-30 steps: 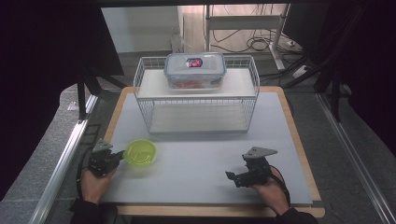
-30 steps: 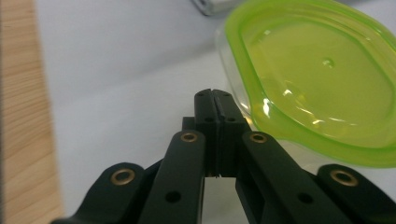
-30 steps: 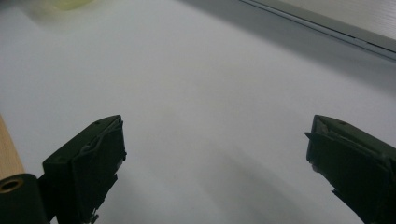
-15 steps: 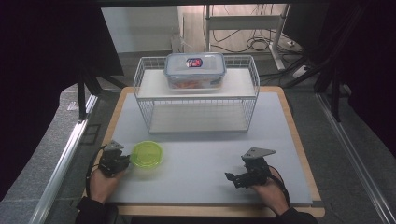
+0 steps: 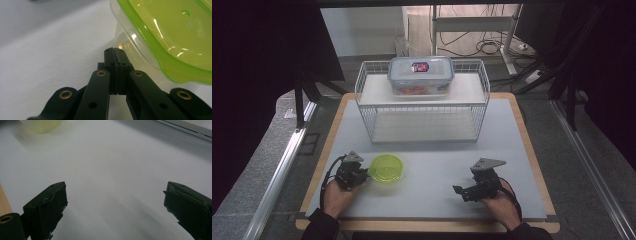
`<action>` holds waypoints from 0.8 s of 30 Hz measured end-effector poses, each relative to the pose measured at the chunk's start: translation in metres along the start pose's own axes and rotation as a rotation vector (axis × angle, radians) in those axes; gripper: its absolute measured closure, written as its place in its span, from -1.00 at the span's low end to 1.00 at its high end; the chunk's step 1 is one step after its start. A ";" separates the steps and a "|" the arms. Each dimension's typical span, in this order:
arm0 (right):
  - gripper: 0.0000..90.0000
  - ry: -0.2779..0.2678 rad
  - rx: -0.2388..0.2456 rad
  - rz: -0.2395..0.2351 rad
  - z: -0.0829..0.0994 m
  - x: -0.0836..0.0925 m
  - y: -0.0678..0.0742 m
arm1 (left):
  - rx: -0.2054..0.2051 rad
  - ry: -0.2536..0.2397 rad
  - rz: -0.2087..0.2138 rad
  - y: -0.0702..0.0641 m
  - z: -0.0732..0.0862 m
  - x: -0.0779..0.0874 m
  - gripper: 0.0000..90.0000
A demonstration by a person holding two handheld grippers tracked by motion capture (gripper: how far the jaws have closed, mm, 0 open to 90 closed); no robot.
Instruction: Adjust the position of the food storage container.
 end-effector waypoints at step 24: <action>-0.87 0.030 0.014 -0.008 0.002 -0.002 0.002 | -0.188 0.033 0.096 -0.082 -0.012 -0.026 1.00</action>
Point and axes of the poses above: each handheld gripper's, and its own axes: x roughly backward along the jaws, z roughly out of its underside, y roughly to its left, the point moved 7 cm from there along -x, roughly forward along the jaws, and after that the axes turned 4 degrees about y, right-handed, at the moved point
